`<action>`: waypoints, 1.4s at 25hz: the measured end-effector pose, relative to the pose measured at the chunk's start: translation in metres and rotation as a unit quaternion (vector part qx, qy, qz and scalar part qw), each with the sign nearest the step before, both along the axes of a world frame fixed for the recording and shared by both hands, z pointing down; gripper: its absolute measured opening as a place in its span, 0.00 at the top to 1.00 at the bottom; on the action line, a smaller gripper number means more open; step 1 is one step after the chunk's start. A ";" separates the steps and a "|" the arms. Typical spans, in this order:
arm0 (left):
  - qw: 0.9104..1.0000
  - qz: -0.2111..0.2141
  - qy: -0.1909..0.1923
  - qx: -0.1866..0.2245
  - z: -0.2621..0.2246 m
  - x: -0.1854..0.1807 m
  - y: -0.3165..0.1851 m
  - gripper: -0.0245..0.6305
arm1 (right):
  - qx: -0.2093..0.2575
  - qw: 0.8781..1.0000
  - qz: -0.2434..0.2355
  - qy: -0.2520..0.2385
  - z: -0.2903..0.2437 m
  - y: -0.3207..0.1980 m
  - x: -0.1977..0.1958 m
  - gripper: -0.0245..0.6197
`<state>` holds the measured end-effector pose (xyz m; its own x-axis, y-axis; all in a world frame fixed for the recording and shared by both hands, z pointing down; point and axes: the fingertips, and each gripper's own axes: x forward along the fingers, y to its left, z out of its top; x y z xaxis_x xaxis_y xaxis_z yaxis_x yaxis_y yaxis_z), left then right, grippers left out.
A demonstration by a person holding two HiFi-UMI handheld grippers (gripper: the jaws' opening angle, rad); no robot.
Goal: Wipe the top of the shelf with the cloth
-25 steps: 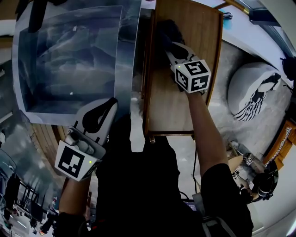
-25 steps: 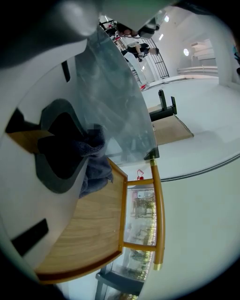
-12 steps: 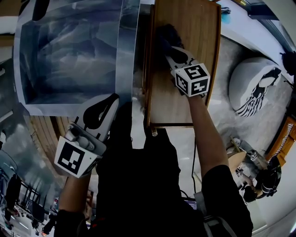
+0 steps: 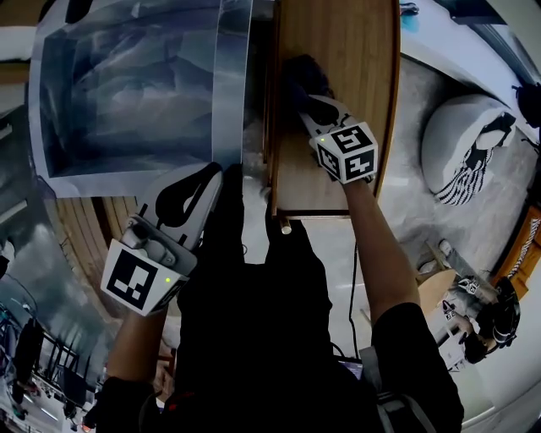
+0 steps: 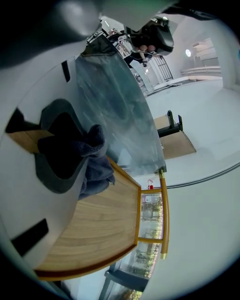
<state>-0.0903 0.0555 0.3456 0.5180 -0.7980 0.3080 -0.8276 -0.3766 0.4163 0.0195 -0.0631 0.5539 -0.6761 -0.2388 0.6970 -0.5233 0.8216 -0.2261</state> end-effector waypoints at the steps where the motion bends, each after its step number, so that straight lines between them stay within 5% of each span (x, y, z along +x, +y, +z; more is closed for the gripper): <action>1: 1.000 0.002 -0.001 0.000 -0.001 0.001 0.001 0.93 | -0.003 1.000 -0.003 0.002 0.000 0.006 0.002 0.87; 35: 1.000 0.027 0.004 0.005 -0.010 0.019 0.010 0.93 | -0.091 0.996 -0.010 0.009 0.012 0.129 0.039 0.87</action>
